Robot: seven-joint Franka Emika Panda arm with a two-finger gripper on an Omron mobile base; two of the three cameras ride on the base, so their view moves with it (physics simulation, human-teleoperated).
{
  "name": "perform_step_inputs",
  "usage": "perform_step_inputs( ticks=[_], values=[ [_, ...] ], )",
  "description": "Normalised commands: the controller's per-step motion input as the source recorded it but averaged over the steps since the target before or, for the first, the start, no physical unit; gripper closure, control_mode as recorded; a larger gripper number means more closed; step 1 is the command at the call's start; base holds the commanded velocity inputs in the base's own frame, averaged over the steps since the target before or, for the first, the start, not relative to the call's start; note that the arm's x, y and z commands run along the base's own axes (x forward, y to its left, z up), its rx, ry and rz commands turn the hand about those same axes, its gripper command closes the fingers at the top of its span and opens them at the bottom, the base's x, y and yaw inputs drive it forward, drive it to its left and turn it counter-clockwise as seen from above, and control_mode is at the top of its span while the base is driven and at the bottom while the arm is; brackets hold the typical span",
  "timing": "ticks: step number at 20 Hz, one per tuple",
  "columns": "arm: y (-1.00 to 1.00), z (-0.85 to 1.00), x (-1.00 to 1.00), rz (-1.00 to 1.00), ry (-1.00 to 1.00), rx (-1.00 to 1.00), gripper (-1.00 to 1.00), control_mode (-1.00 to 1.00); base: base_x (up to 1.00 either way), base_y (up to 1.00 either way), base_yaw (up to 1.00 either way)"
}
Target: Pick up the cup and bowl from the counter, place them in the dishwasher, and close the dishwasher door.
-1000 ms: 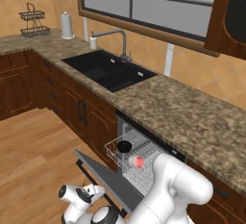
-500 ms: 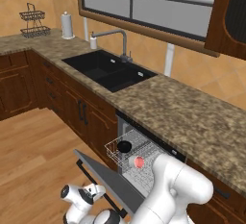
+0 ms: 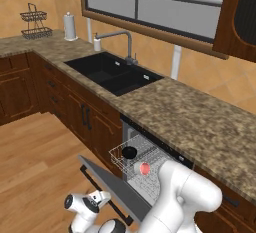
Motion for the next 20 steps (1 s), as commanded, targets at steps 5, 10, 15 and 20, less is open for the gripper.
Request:
perform_step_inputs(
  ticks=[5, 10, 15, 20],
  values=[
    [-1.0, 0.14, 0.37, 0.0, 0.02, -0.16, -1.0, -1.0, 0.0, 0.0, 0.0],
    [-1.0, 0.02, 0.53, 0.0, 0.14, -0.13, -1.0, -1.0, 0.0, 0.0, 0.0],
    [-1.0, 0.0, 0.51, 0.0, 0.16, -0.15, -1.0, -1.0, 0.0, 0.0, 0.0],
    [-1.0, 0.0, 0.29, -0.03, 0.07, -0.18, -1.0, -1.0, 0.0, 0.0, 0.0]
  ],
)
